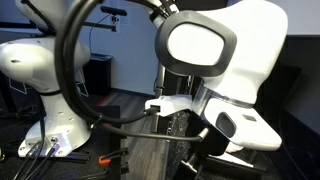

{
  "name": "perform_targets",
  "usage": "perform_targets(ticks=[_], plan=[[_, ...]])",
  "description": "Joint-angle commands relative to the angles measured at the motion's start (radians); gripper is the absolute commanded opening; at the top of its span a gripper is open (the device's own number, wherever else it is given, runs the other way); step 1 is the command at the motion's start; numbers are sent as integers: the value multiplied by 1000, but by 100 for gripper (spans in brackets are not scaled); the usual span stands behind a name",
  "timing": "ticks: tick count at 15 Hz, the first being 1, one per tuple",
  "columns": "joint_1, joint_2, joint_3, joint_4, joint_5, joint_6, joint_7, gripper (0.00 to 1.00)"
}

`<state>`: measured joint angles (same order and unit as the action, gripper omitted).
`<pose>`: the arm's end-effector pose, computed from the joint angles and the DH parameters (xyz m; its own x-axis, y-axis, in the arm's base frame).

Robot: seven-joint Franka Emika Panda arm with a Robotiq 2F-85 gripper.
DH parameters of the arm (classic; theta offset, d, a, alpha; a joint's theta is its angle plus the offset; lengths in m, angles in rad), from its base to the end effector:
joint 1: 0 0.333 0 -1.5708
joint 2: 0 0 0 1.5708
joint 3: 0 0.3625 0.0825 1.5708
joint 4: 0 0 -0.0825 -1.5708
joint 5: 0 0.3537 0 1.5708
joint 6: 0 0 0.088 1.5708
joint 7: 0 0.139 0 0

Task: Turn the white knife 90 degrees to the right

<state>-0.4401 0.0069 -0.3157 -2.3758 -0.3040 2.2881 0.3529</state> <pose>0.3283 -0.3286 0.3500 0.6199 -0.7838 -0.0363 -0.7570 -0.6096 0.2351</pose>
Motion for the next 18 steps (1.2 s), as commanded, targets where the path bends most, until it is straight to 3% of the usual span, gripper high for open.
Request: perform_targets(ticks=[1, 5, 14, 18], plan=[[28, 11, -25, 12, 5, -3, -1, 100], [31, 22, -26, 24, 9, -5, -1, 100], [47, 142, -24, 63, 15, 107, -301, 100], [33, 220, -7, 99, 150, 186, -424, 100]])
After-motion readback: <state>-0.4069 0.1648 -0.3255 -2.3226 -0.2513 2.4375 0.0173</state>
